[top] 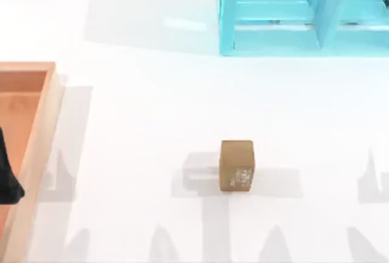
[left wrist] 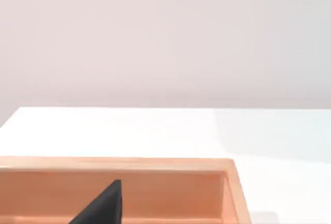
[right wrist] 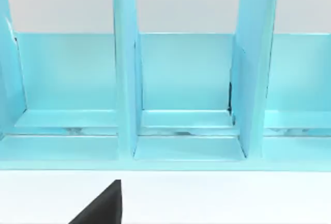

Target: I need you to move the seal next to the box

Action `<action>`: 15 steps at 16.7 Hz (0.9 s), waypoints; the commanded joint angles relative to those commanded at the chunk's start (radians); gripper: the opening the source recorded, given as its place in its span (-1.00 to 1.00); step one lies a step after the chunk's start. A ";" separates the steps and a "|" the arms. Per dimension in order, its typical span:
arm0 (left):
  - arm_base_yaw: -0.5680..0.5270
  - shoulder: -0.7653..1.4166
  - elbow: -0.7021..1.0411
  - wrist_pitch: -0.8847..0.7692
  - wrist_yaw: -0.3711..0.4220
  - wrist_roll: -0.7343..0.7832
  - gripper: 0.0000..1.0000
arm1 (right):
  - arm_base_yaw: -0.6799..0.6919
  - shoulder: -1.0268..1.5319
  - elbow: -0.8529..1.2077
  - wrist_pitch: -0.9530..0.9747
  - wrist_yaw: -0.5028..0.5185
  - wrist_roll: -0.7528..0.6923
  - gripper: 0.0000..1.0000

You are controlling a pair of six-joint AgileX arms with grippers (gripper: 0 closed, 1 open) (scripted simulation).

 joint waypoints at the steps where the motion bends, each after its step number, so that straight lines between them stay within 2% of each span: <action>1: 0.000 0.000 0.000 0.000 0.000 0.000 1.00 | 0.000 0.000 0.000 0.000 0.000 0.000 1.00; 4: -0.013 0.028 0.021 -0.020 0.003 -0.007 1.00 | 0.000 0.000 0.000 0.000 0.000 0.000 1.00; 7: -0.064 0.143 0.106 -0.101 0.011 -0.040 1.00 | 0.000 0.000 0.000 0.000 0.000 0.000 1.00; 11: -0.169 0.403 0.306 -0.283 0.022 -0.123 1.00 | 0.000 0.000 0.000 0.000 0.000 0.000 1.00; 15: -0.301 0.747 0.584 -0.525 0.030 -0.241 1.00 | 0.000 0.000 0.000 0.000 0.000 0.000 1.00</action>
